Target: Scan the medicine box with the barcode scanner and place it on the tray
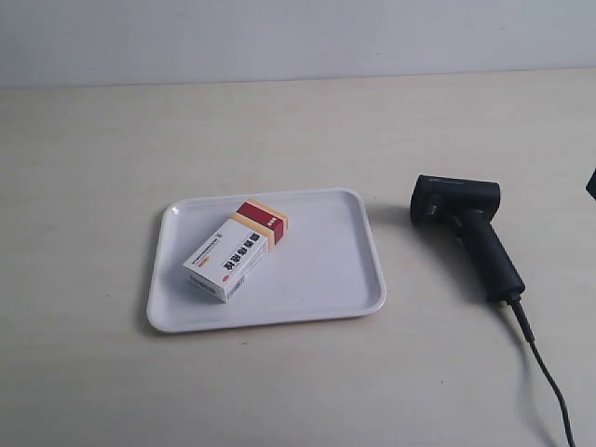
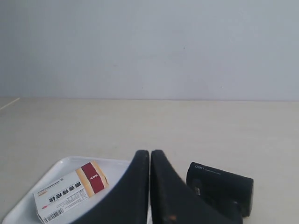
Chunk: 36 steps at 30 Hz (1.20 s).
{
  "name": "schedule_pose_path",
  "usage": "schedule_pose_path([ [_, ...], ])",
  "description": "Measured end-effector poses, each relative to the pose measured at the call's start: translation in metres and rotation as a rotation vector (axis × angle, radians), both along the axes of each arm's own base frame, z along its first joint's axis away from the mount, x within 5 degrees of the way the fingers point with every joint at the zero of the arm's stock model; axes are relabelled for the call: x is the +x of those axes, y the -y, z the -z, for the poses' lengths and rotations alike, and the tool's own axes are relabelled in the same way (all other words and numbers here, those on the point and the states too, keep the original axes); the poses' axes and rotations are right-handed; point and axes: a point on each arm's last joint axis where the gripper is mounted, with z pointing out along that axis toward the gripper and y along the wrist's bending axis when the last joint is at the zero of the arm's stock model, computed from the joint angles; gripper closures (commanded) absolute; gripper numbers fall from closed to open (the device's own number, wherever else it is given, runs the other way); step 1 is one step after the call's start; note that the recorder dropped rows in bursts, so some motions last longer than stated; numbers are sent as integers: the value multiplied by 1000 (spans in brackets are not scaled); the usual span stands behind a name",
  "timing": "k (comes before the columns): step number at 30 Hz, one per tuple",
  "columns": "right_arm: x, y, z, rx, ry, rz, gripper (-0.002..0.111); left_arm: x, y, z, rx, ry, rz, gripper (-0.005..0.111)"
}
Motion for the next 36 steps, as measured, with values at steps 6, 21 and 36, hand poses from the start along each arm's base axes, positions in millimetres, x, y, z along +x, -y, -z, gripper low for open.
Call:
schedule_pose_path([
  [6, 0, 0, 0, -1, 1, 0, 107, -5, -21, -6, -31, 87, -299, 104],
  [21, 0, 0, 0, -1, 1, 0, 107, -12, -26, 10, -63, -47, -387, 104],
  [36, 0, 1, 1, -10, -9, 9, 107, -13, -26, 13, -46, -82, -390, 104],
])
